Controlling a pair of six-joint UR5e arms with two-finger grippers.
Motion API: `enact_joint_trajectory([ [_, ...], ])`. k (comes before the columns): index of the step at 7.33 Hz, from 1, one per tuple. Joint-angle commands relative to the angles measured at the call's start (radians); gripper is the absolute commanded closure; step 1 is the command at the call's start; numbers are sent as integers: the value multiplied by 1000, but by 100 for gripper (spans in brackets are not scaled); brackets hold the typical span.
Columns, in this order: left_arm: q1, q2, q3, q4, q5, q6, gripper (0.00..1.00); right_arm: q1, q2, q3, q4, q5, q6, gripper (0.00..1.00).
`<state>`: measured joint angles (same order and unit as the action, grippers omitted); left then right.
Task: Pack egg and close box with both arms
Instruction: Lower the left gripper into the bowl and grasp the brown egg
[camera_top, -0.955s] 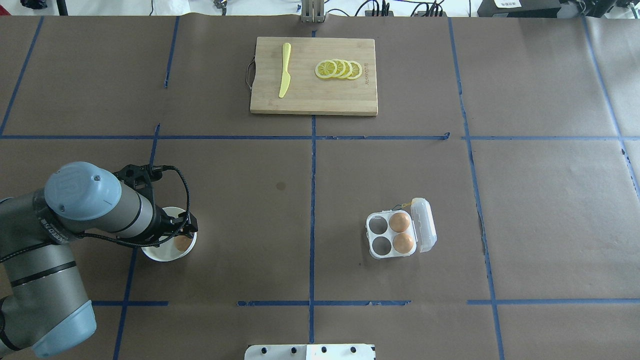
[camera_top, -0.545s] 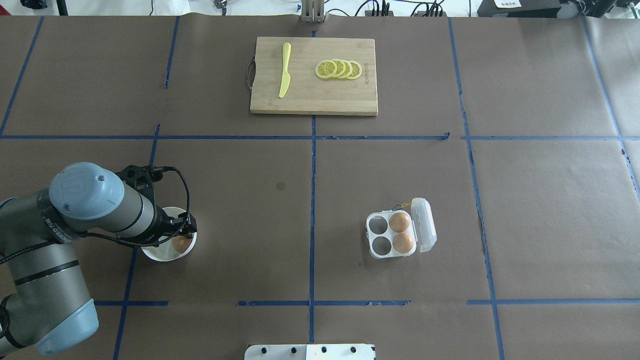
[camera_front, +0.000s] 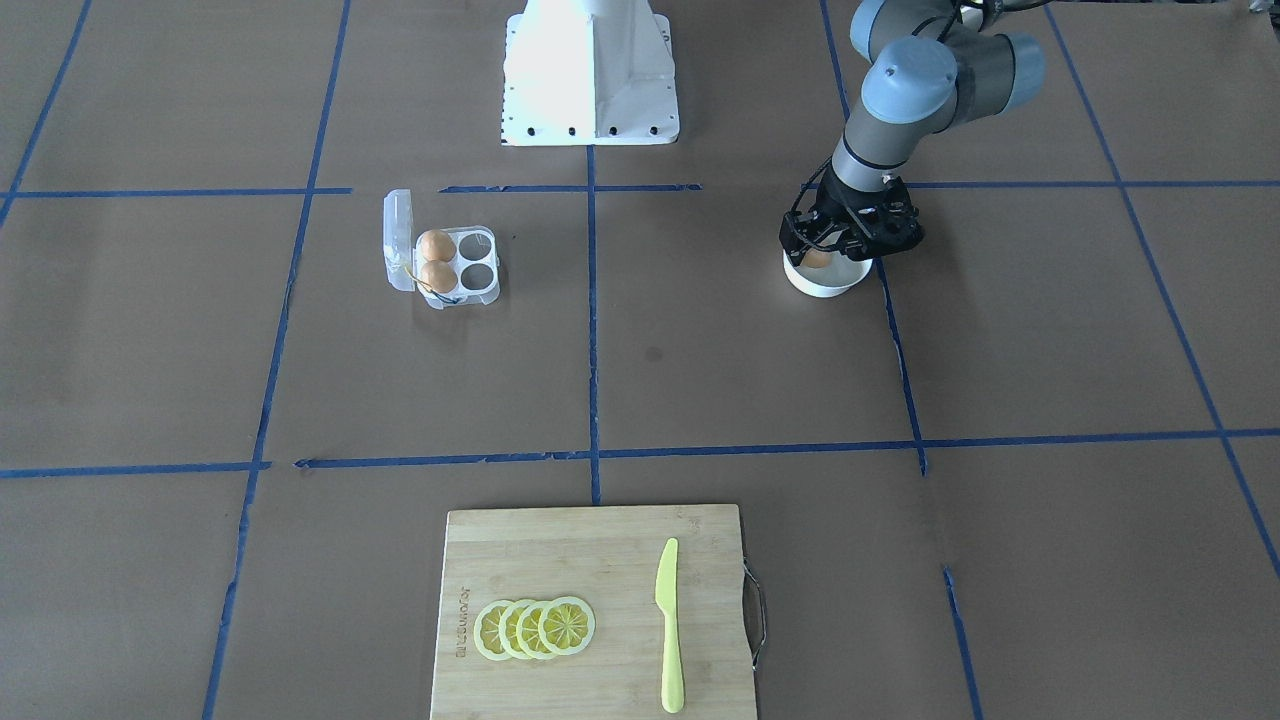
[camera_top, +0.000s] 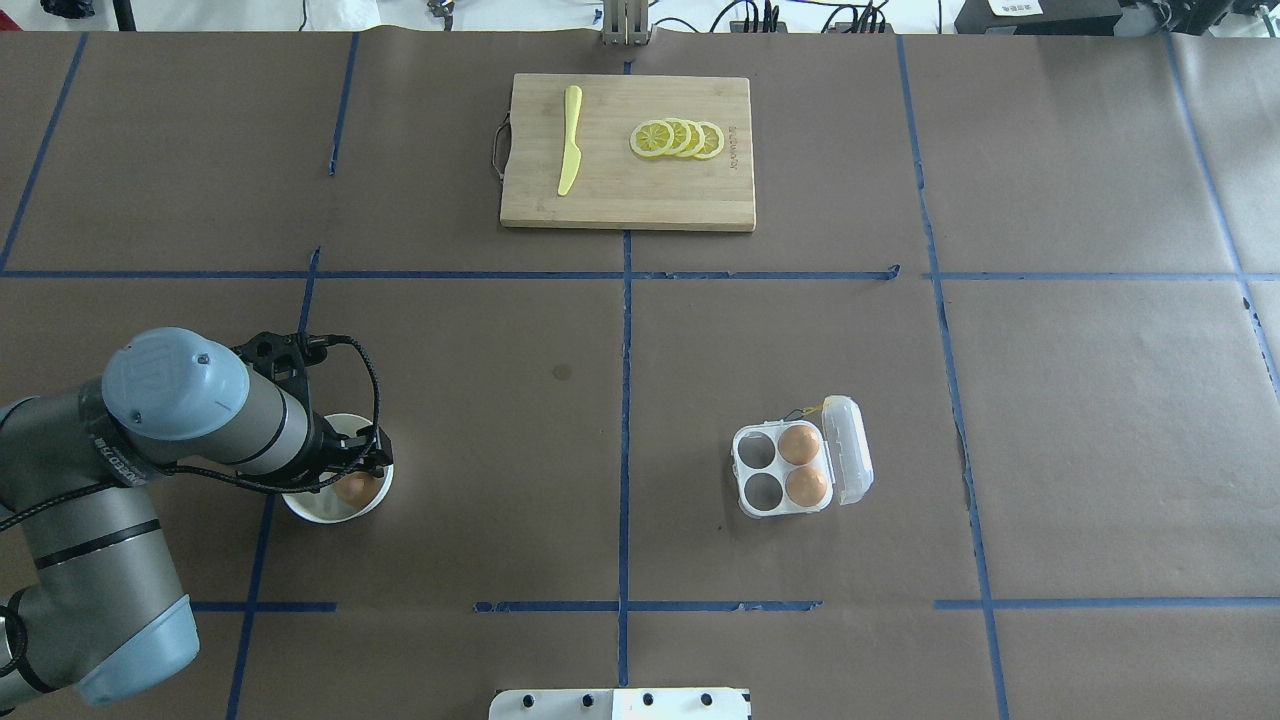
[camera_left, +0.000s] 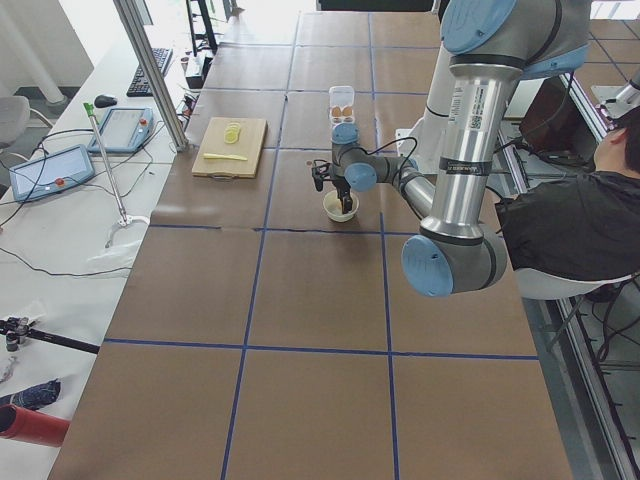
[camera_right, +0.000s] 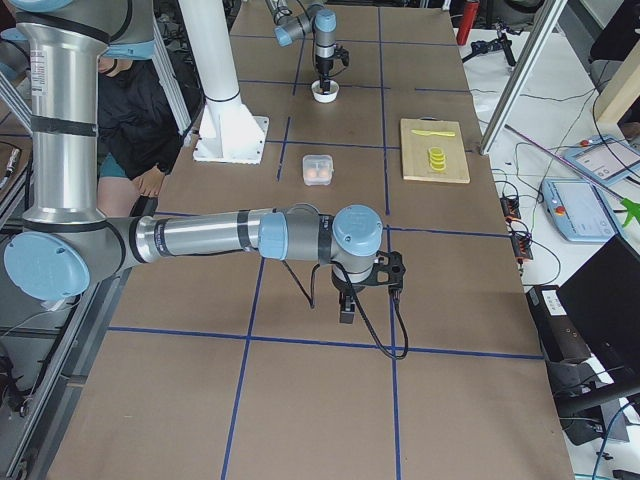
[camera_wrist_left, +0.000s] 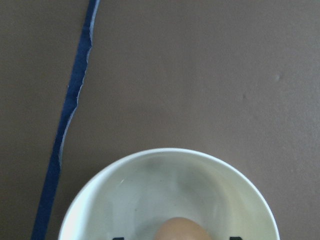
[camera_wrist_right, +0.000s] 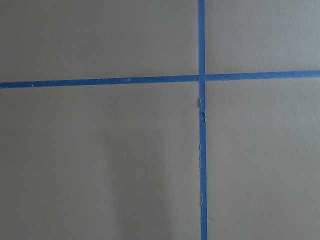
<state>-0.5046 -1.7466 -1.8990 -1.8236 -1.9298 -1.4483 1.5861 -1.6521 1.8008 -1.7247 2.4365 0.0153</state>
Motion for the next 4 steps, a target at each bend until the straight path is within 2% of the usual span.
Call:
enact_joint_trajectory([
  [1,0,4,2,-2,0,9,27,0,0,0,1,0,0,0],
  [4,0,-1,12,-3,0,9,29,0,5,0,1,0,0,0],
])
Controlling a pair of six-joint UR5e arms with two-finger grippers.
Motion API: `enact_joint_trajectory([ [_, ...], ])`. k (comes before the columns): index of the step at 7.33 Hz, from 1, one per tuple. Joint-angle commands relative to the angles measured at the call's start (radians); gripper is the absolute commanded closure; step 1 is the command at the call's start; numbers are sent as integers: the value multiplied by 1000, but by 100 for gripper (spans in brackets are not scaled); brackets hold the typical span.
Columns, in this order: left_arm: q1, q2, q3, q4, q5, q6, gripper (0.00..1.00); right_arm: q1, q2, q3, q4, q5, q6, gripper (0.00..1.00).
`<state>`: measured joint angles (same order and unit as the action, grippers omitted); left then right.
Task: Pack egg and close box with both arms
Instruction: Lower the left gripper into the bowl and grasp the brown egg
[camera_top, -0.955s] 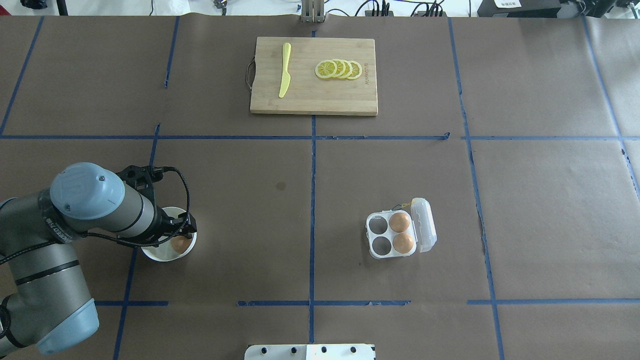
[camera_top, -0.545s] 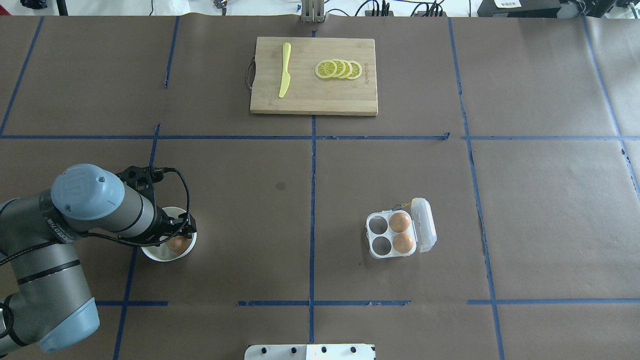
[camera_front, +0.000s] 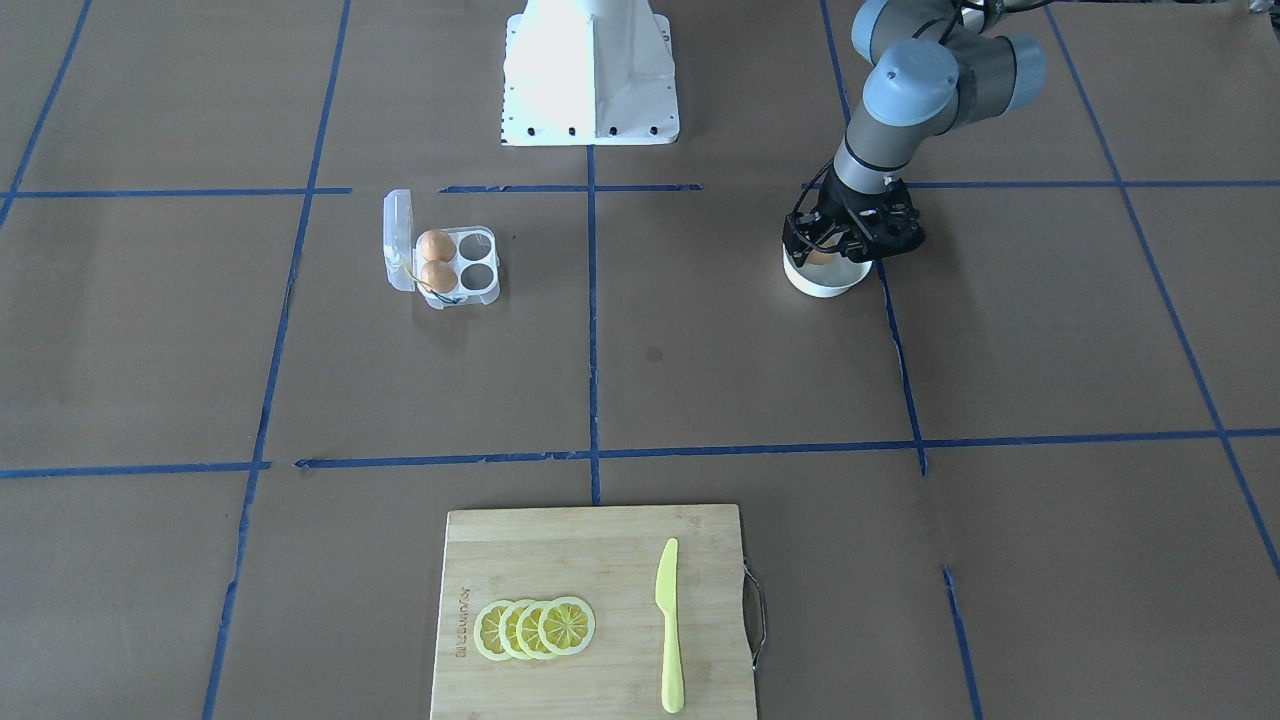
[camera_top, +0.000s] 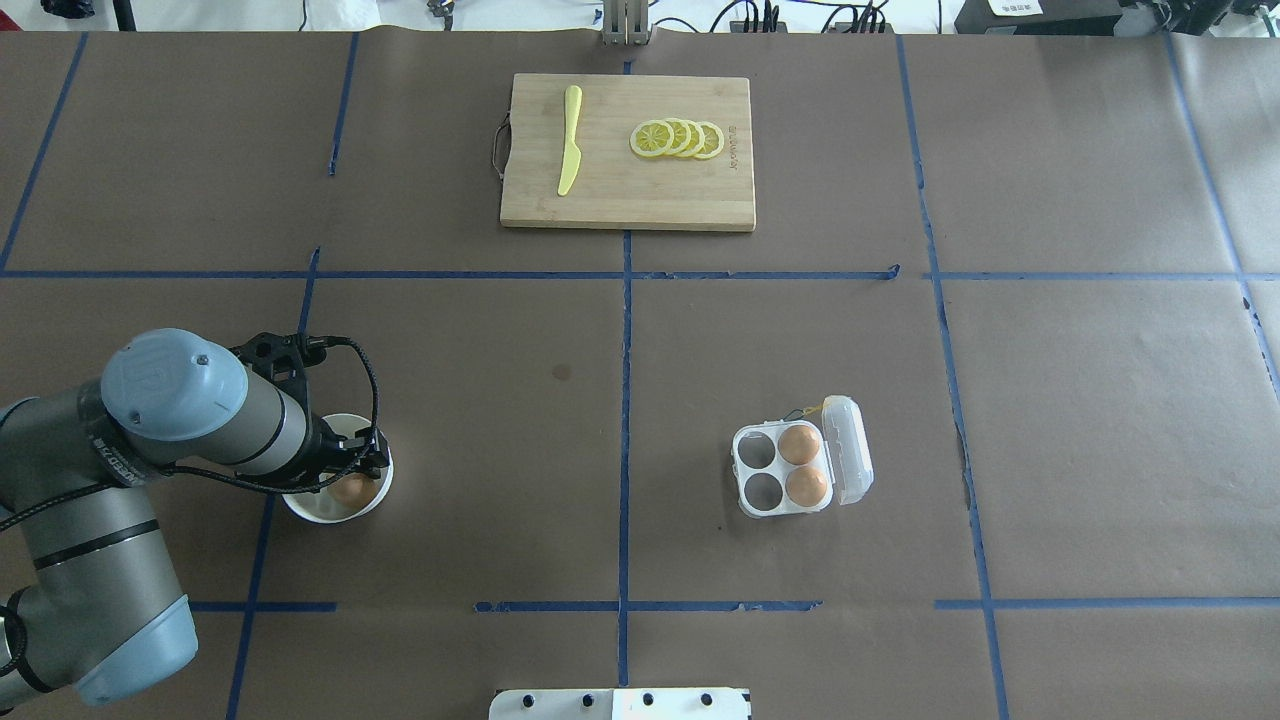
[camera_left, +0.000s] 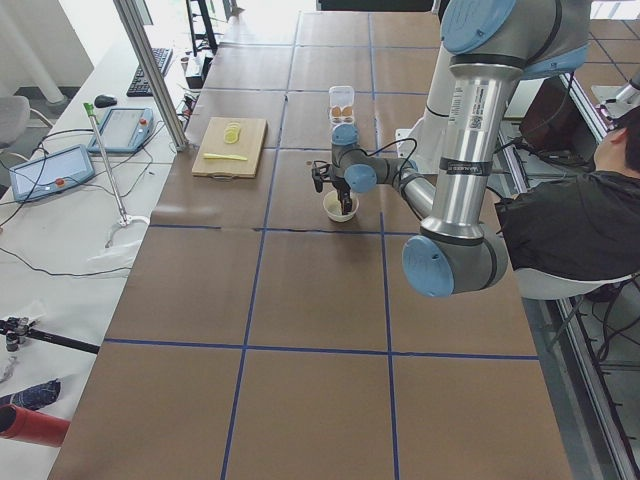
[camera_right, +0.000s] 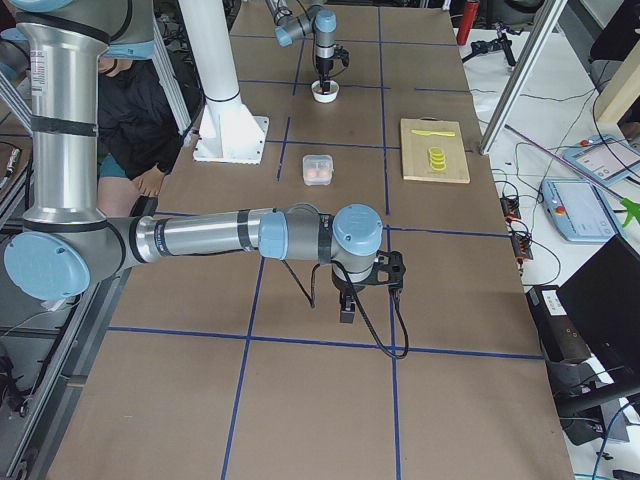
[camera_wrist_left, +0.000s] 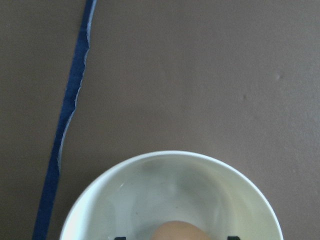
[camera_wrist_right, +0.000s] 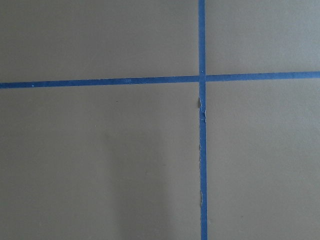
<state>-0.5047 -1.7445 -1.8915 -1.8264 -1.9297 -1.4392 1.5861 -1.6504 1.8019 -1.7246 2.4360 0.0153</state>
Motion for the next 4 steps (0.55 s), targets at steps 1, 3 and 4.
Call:
enact_joint_trajectory([
  [1,0,-3,3,-2,0,2,29,0,1,-1,0,0,0,0],
  [3,-3,-1,-3,-2,0,0,30,0,0,-1,-1,2,0,0],
  [4,-5,0,-4,-2,0,0,29,0,0,-1,-1,2,0,0],
])
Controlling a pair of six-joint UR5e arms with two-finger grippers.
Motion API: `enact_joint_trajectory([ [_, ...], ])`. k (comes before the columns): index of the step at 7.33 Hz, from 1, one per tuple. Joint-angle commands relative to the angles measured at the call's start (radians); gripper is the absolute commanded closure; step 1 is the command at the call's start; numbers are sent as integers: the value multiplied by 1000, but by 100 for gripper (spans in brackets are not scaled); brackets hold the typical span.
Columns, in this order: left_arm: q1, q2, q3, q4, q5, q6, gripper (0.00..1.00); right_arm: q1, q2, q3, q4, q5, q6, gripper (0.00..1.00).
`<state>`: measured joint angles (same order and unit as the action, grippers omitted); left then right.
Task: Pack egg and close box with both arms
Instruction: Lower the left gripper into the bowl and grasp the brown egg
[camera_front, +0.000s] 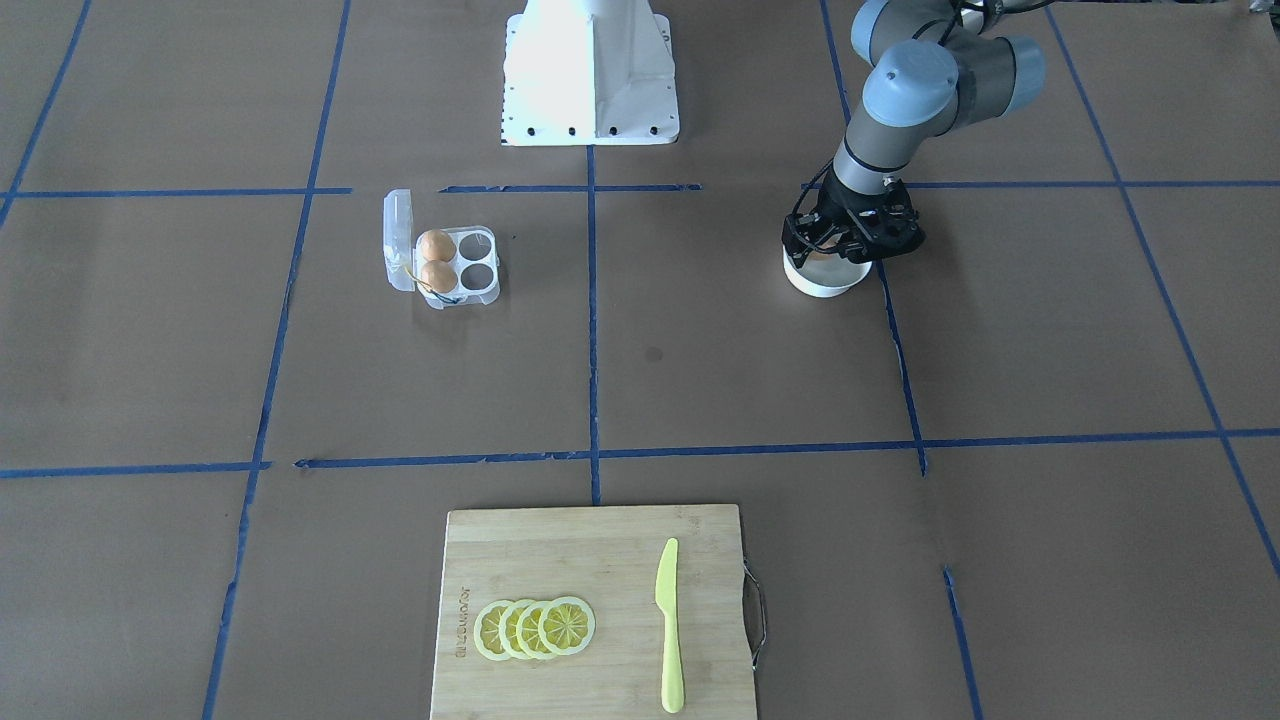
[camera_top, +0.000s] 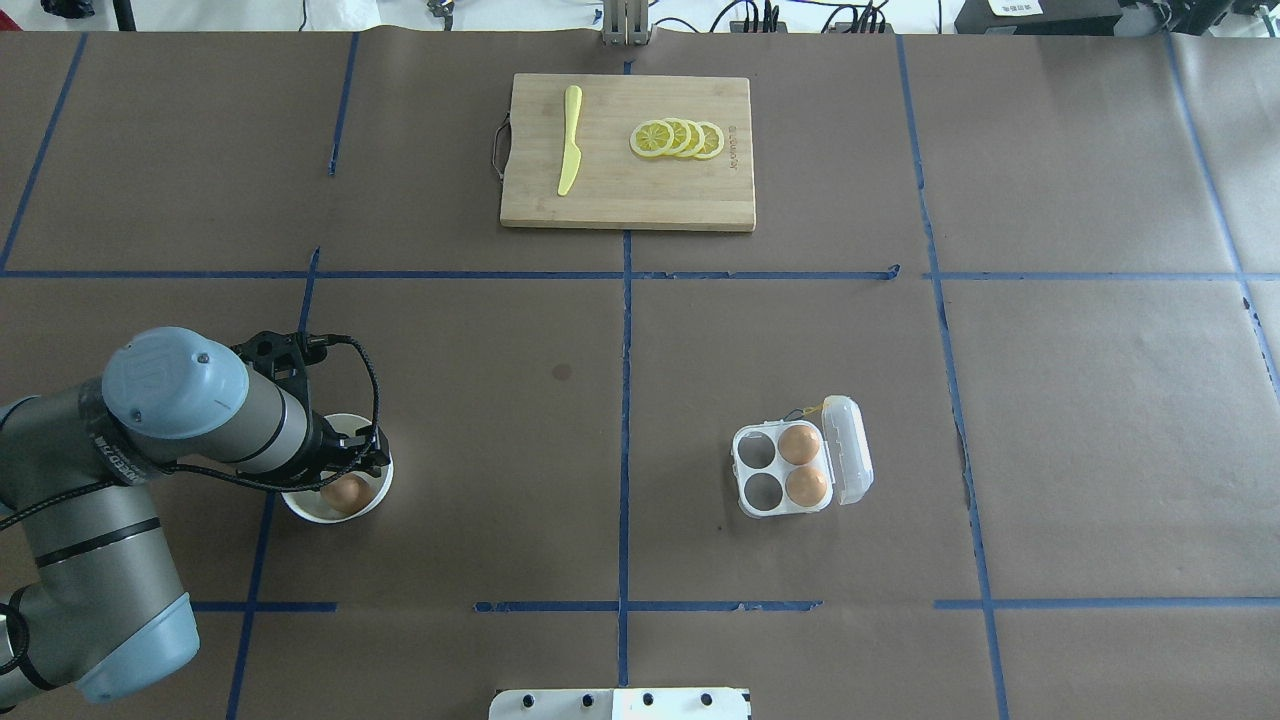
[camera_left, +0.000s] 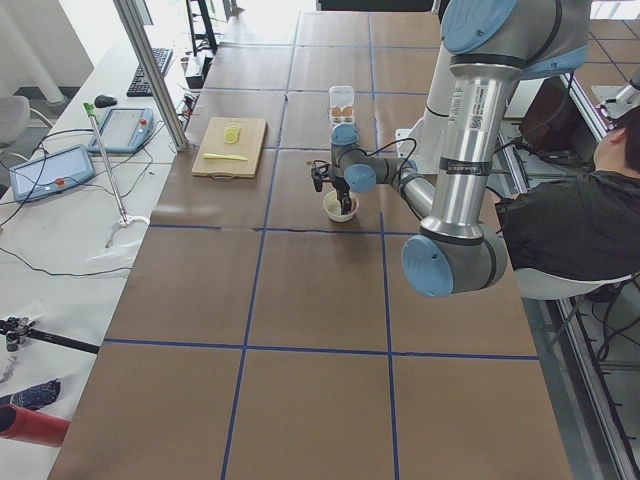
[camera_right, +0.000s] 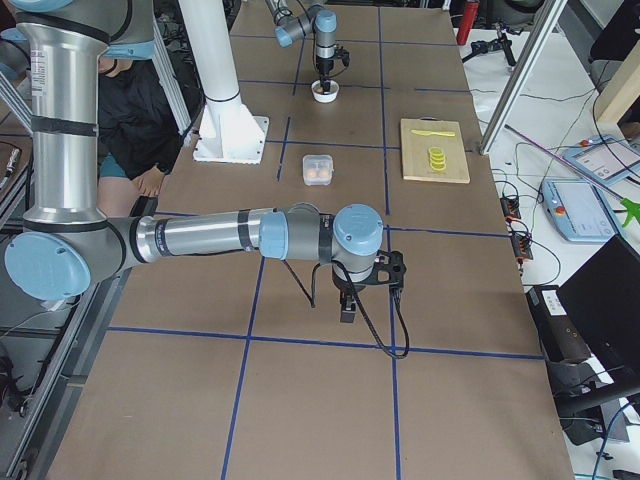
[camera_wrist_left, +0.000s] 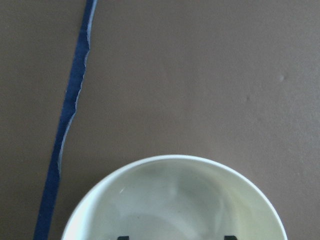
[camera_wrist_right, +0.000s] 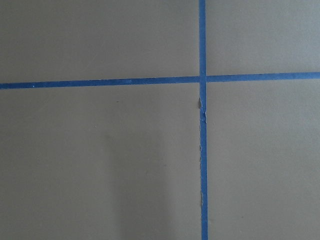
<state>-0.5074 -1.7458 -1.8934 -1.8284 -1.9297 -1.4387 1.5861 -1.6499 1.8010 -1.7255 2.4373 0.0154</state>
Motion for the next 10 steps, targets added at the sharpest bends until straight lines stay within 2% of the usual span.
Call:
enact_joint_trajectory([
  [1,-2,2,-4,1,0,0,29,0,1,-2,0,0,0,0],
  [10,24,5,-9,12,-3,-11,30,0,2,-2,-3,3,0,0],
])
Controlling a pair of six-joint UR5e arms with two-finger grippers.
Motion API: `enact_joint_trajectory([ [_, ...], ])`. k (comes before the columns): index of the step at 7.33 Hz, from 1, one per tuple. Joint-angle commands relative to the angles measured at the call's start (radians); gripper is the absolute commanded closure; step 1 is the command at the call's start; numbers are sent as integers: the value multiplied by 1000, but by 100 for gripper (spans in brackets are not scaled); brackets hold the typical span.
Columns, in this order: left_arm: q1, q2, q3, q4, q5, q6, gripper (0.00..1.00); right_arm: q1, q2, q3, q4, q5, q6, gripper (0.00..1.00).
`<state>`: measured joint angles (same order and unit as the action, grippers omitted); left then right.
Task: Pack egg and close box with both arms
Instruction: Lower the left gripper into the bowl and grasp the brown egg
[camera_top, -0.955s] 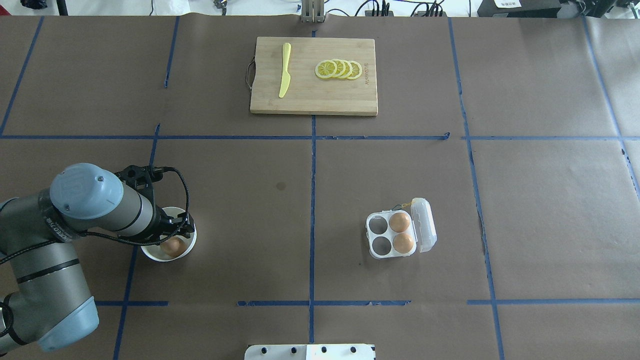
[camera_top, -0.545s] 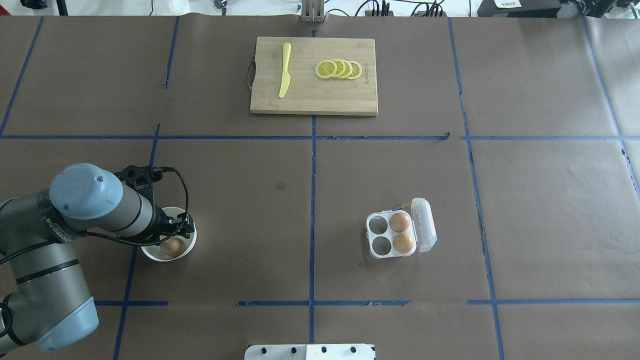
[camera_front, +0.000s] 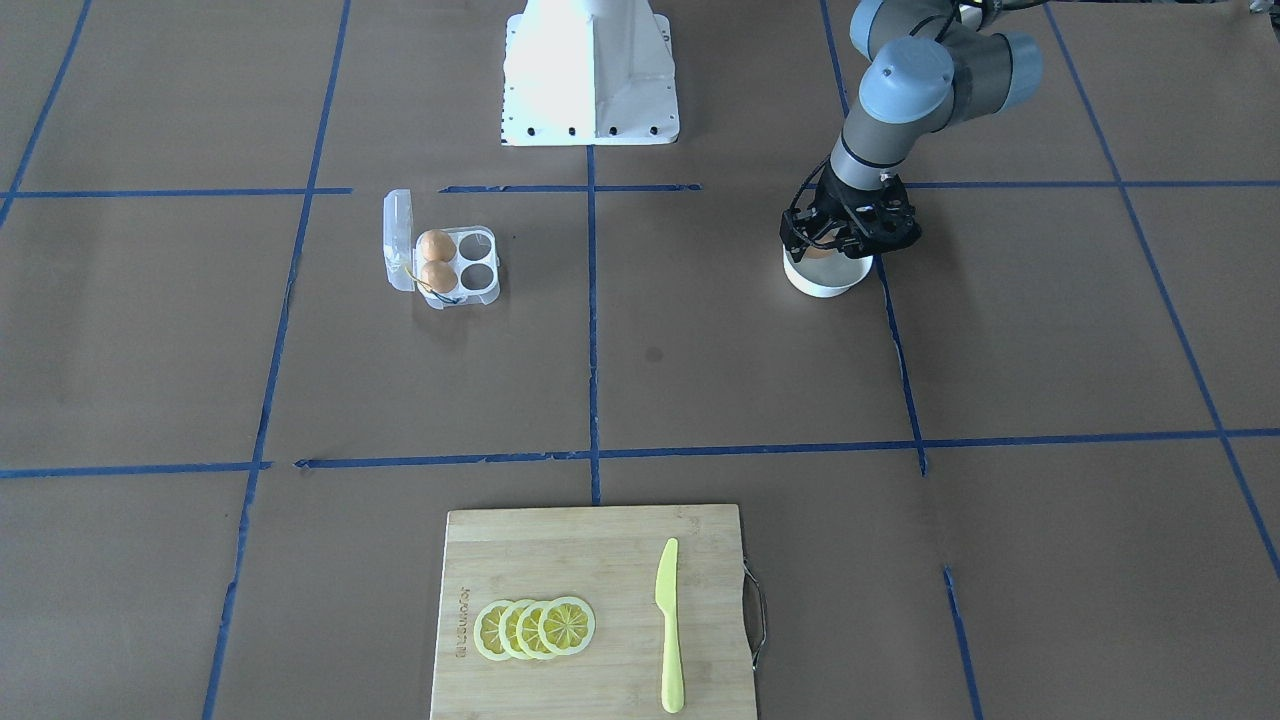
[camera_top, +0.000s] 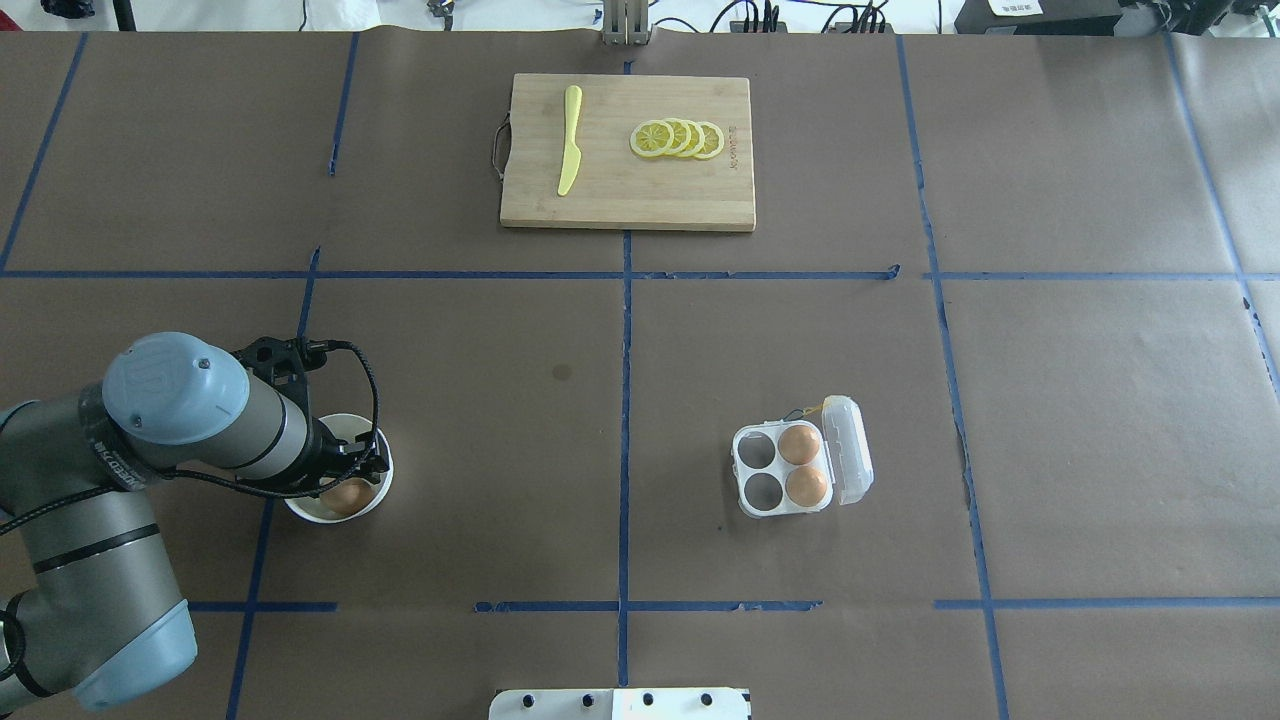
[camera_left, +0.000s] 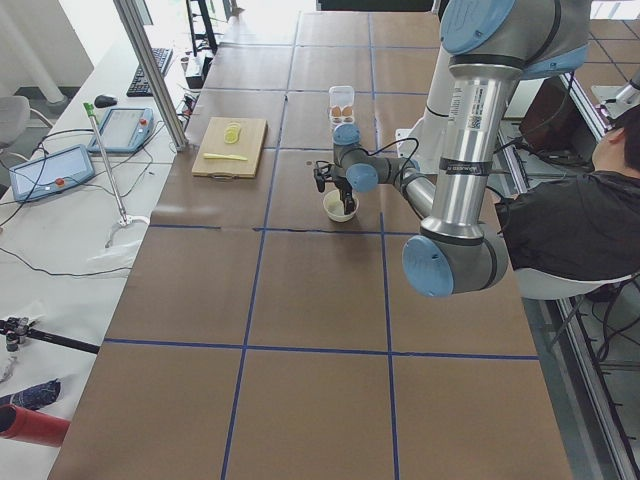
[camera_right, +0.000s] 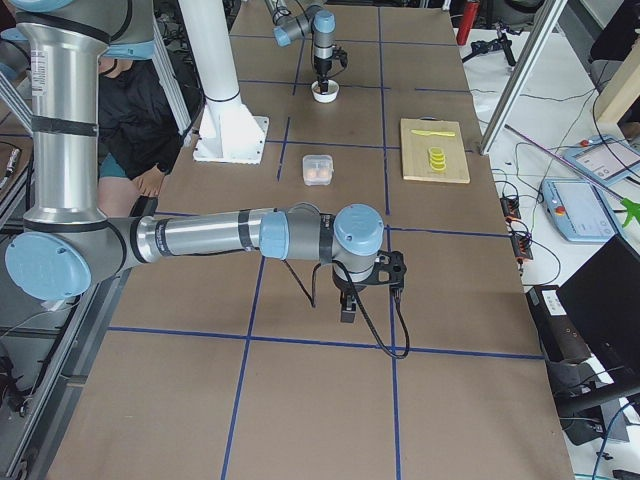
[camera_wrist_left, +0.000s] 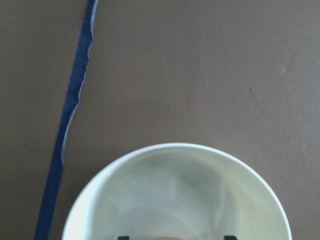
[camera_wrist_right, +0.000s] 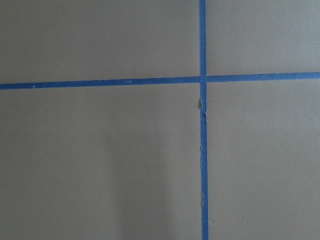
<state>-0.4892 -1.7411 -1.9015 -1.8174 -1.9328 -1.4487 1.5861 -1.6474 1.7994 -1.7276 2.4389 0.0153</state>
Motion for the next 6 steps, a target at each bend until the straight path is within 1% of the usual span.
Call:
enact_joint_trajectory([
  [1,9,0,-1,3,-2,-1,36,0,0,2,2,23,0,0],
  [2,9,0,-1,3,-2,-2,50,0,-2,2,0,26,0,0],
  [3,8,0,-5,4,-2,-1,74,0,-2,2,2,28,0,0],
  [4,1,2,-11,4,-2,-1,89,0,-2,2,2,28,0,0],
  [5,-5,11,-25,4,-2,-1,99,0,-2,3,0,28,0,0],
  [6,-8,37,-57,4,-2,-1,100,0,-2,5,0,34,0,0],
])
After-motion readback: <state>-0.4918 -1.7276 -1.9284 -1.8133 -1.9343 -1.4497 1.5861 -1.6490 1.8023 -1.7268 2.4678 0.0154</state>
